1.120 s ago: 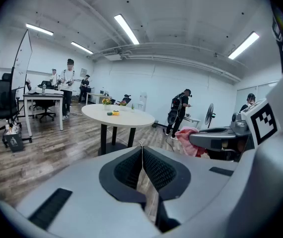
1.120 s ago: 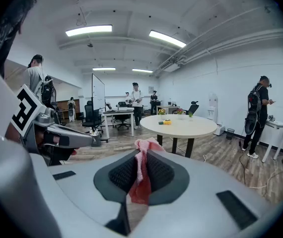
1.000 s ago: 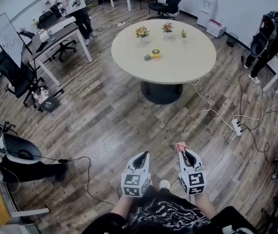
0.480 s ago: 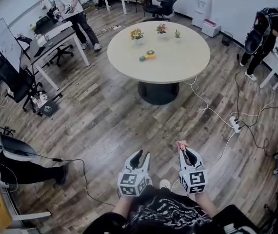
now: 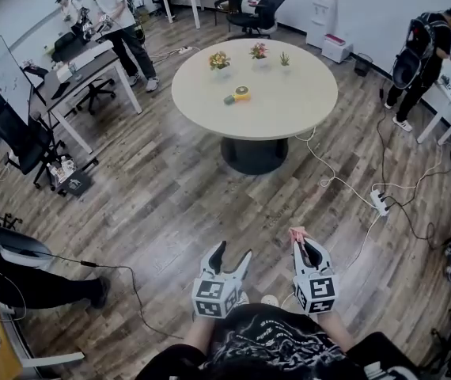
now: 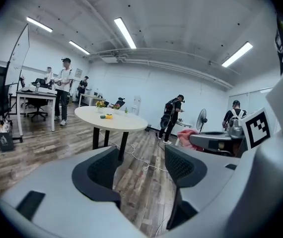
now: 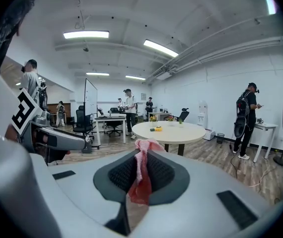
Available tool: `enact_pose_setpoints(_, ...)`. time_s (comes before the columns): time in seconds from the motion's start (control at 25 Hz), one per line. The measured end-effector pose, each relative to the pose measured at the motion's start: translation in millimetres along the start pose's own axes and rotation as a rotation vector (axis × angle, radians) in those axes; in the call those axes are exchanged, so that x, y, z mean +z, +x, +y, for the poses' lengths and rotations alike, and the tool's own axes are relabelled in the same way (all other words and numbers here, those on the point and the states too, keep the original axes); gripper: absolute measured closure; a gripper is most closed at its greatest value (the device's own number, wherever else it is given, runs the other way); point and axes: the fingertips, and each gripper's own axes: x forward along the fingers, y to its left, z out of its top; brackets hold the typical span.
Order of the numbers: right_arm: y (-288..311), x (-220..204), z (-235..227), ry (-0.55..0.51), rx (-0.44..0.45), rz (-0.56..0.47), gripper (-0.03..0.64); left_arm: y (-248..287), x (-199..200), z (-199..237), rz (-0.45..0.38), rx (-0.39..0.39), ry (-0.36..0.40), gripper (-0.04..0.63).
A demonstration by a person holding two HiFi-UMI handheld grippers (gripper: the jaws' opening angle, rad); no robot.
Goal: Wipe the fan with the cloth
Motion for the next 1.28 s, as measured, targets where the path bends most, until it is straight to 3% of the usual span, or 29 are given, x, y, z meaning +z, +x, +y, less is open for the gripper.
enact_pose_setpoints(0.24,15,6,8,0.02,-0.017,-0.029,0.569,8,0,9,0.039,-0.047,0.048,0.288)
enact_pose_setpoints(0.64,72,-5,7,0.033,0.03,0.033,0.569,40,12,52,0.03,-0.005,-0.013,0.288)
enact_pose_setpoints(0.88,136,6,-27,0.026,0.11,0.055,0.568,104,30,58,0.051,-0.025,0.029,0.288)
enact_pose_setpoints(1.28,255,60,-109,-0.052,0.214,0.03,0.568,218,95,87,-0.017,0.087,-0.031,0.288)
